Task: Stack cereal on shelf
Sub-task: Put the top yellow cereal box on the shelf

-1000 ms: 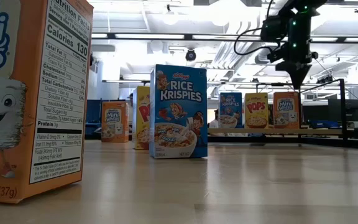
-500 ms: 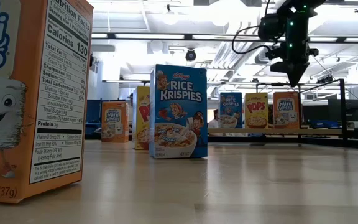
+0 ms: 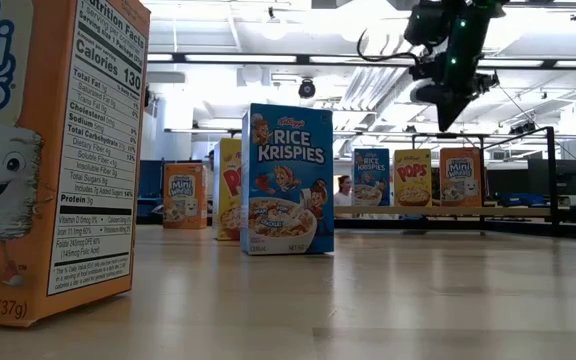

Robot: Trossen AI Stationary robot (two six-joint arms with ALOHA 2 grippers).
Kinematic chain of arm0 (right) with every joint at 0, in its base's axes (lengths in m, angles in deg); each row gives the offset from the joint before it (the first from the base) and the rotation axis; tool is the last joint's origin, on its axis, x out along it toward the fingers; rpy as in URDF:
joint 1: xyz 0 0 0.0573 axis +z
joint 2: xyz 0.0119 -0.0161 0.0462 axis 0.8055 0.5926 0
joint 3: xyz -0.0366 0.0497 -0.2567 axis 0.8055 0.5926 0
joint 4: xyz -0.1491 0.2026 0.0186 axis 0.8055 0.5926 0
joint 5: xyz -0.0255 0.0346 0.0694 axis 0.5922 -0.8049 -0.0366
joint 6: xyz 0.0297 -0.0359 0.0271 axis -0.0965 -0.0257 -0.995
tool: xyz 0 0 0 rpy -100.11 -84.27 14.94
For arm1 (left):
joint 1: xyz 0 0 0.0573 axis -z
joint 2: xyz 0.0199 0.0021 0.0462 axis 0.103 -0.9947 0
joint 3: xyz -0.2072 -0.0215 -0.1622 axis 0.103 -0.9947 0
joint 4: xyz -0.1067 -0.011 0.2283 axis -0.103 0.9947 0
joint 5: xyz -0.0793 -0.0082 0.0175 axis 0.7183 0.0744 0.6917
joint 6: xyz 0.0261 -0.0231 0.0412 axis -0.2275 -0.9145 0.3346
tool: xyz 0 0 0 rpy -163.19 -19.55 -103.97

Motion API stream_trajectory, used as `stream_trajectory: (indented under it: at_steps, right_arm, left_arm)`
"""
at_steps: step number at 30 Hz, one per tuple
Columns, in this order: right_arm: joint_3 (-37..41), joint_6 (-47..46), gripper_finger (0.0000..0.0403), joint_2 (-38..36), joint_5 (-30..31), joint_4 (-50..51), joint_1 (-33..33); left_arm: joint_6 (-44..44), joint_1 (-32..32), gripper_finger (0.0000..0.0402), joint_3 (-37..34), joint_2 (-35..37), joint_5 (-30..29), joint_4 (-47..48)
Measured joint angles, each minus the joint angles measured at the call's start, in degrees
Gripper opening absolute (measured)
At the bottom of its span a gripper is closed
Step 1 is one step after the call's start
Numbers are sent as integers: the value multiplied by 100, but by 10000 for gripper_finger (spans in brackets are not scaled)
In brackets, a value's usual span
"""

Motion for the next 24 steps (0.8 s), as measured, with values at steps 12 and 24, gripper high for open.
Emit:
stream_trajectory:
  at_steps: [12,24]
  right_arm:
    - [135,-870,0,-18,197,-870,946]
    - [2090,-1151,0,-479,27,-3454,1417]
  left_arm:
    - [3,0,1,0,0,32,-26]
    - [-246,0,1,0,-4,79,-113]
